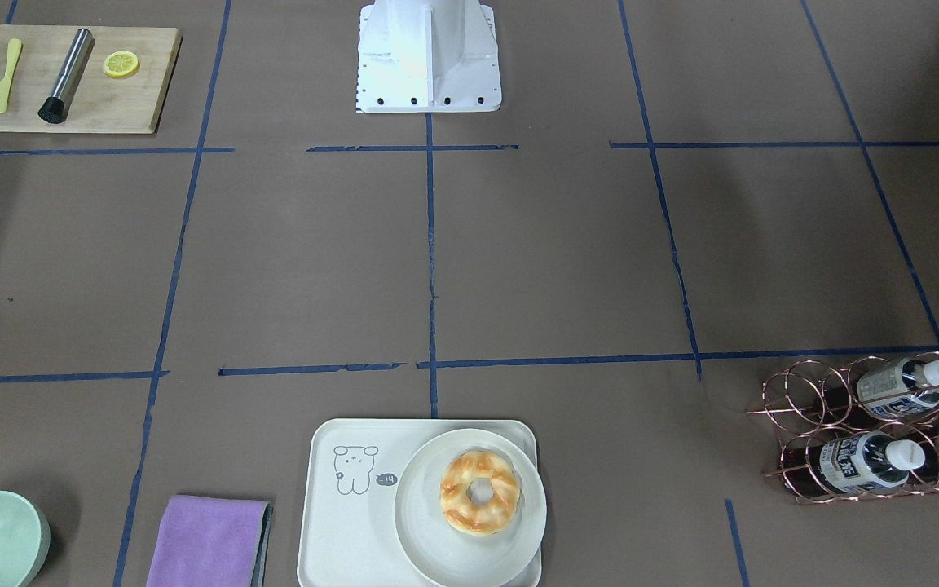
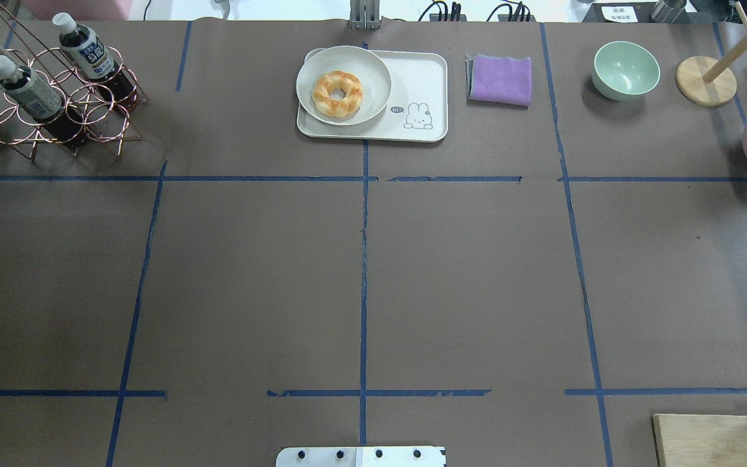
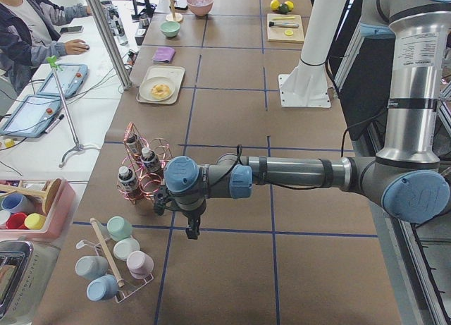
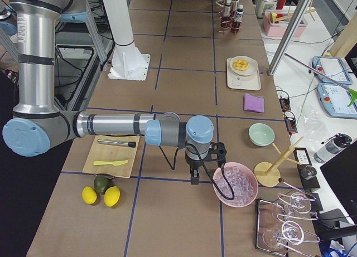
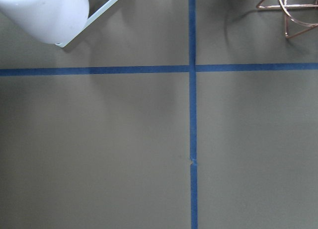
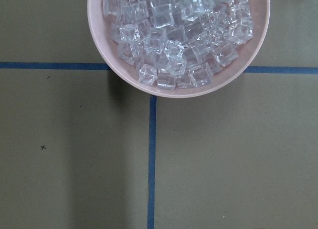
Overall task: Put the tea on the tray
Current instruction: 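Move the left gripper toward the copper rack of tea bottles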
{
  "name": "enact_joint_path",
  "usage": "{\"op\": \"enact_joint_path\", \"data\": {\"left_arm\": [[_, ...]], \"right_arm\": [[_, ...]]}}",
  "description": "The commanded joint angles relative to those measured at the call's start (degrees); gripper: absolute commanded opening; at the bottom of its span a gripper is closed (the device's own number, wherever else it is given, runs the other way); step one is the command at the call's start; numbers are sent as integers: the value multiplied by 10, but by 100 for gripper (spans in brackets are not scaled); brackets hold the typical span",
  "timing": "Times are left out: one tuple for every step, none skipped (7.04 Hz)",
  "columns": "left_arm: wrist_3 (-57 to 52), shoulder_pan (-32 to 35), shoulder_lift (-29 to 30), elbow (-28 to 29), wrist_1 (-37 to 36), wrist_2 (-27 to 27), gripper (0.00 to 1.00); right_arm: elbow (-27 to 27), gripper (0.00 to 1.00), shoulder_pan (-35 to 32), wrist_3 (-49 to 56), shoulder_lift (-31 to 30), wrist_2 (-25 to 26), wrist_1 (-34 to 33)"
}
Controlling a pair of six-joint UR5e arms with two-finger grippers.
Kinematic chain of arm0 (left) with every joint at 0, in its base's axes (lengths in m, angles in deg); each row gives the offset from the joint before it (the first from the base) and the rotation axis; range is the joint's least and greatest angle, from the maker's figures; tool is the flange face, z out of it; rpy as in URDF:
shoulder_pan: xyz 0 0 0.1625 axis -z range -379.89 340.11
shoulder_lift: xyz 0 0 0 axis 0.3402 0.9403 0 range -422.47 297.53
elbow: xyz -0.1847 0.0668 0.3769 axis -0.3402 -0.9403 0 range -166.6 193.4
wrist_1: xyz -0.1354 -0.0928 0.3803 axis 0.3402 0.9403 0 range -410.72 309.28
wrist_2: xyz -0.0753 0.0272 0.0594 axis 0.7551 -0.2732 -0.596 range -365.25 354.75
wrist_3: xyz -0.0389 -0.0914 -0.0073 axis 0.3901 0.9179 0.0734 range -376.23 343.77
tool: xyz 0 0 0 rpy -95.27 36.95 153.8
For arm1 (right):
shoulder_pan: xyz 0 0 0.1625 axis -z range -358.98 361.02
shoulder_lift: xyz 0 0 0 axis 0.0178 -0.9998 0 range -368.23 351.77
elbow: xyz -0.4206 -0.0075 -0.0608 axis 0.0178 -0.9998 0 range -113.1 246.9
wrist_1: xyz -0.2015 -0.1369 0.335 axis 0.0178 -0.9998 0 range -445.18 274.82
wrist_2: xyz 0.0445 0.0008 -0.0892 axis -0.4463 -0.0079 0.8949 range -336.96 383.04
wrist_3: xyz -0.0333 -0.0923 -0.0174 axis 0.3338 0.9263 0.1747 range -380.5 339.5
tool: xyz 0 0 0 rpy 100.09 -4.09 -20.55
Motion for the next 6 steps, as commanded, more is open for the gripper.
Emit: {"op": "enact_joint_path", "data": {"left_arm": [[-2,0,-3,-1,1,0,100],[-1,0,-4,-3,1,0,100],[0,0,-4,-10,0,-1,100],[5,-1,-1,-41,2,-1,100],[5,-1,11,-51,14,0,100],[5,0,37,-39,30,6,100]], "right_arm": [[-1,100,0,-3,2,0,0],[1,100,0,-6,1,-3,0],[1,100,0,-7,2,-1,0],[3,100,1,-7,2,-5,-1],[13,100,1,-8,3,-7,0],[15,100,1,-6,4,-6,10]]}}
